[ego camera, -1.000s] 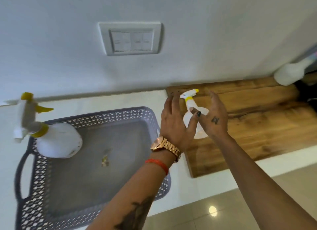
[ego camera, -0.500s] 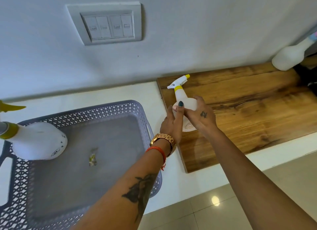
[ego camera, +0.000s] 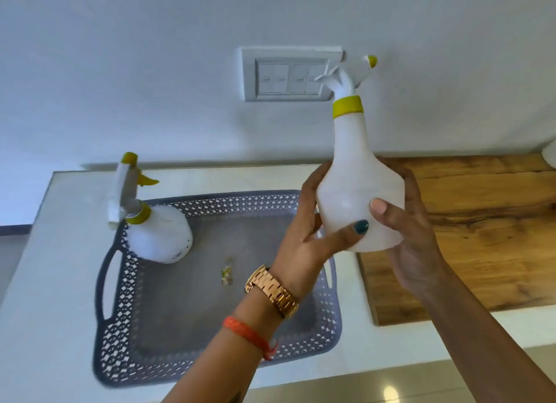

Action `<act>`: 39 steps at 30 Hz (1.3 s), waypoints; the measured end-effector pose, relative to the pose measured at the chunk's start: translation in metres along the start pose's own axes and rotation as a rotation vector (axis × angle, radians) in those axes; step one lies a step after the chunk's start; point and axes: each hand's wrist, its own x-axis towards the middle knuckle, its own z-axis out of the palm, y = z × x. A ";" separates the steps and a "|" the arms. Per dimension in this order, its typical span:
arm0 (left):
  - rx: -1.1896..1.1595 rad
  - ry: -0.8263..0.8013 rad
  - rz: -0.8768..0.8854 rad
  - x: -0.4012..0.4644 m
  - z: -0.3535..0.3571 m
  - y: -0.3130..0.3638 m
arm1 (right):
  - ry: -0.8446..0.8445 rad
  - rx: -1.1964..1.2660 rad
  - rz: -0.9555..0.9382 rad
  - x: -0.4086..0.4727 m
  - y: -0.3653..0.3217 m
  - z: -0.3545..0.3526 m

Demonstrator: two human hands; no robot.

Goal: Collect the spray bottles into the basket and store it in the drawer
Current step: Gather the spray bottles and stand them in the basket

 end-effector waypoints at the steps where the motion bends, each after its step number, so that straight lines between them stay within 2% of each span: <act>1: 0.042 0.016 0.033 -0.008 -0.008 0.005 | -0.044 0.030 0.004 -0.001 0.001 0.009; 5: 0.247 0.166 0.125 -0.034 -0.042 0.014 | -0.196 -0.027 0.020 -0.003 0.013 0.038; 8: 0.521 0.301 0.279 -0.046 -0.067 0.007 | -0.278 -0.291 -0.013 -0.001 0.017 0.057; 11: 0.746 0.419 0.372 -0.052 -0.088 -0.015 | -0.227 -0.617 -0.103 0.006 0.022 0.084; 14: 0.827 0.518 0.369 -0.056 -0.101 -0.041 | -0.136 -0.685 -0.126 0.013 0.032 0.109; 17: 0.842 0.587 0.330 -0.055 -0.114 -0.064 | -0.124 -0.749 -0.115 0.023 0.053 0.121; 26: 0.880 0.571 0.115 -0.048 -0.134 -0.085 | -0.174 -0.765 -0.105 0.037 0.106 0.139; 32: 0.883 0.552 0.081 -0.047 -0.136 -0.089 | -0.175 -0.773 -0.117 0.040 0.113 0.137; 35: 0.893 0.525 0.066 -0.050 -0.137 -0.092 | -0.160 -0.842 -0.200 0.036 0.113 0.139; 39: 0.916 0.509 0.061 -0.053 -0.138 -0.096 | -0.158 -0.849 -0.219 0.032 0.115 0.139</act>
